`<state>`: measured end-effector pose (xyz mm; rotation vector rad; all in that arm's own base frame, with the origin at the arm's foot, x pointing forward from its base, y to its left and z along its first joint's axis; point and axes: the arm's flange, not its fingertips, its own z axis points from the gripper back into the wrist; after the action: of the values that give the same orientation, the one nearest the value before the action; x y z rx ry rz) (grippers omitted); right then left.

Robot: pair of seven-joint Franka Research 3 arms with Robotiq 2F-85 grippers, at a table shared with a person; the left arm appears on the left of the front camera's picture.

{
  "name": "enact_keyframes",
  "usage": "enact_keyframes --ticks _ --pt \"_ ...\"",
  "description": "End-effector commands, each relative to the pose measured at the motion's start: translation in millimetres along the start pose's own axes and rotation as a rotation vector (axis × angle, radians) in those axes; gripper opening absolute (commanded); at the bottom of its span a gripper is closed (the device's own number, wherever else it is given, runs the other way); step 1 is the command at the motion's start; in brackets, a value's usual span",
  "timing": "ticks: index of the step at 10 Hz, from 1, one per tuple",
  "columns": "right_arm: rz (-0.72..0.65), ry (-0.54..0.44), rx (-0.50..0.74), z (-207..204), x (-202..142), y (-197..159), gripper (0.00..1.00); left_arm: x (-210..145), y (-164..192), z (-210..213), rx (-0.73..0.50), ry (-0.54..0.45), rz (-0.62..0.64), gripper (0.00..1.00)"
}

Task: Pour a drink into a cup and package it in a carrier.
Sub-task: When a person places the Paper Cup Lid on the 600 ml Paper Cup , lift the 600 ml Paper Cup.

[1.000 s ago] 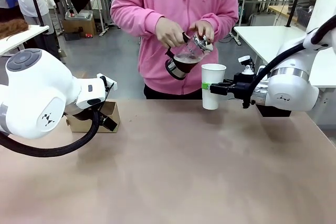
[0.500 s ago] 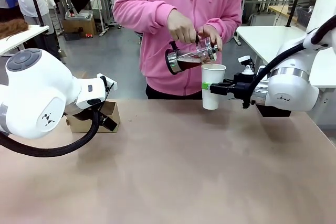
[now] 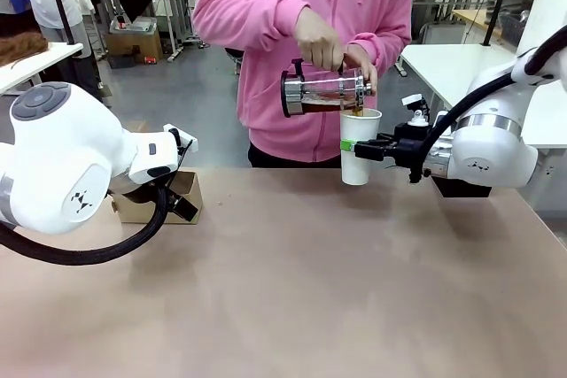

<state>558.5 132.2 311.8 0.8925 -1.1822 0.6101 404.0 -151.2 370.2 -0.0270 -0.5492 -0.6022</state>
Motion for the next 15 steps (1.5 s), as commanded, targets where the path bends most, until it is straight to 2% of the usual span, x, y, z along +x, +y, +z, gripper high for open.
enact_keyframes --ticks 1,15 --pt "-0.001 -0.014 -0.004 -1.8 1.4 1.2 0.81 0.0 -0.1 0.4 -0.001 -0.001 0.000 1.00" --pt "-0.001 -0.014 -0.004 -1.8 1.4 1.2 0.81 0.0 -0.1 0.4 -0.001 -0.001 0.000 1.00"
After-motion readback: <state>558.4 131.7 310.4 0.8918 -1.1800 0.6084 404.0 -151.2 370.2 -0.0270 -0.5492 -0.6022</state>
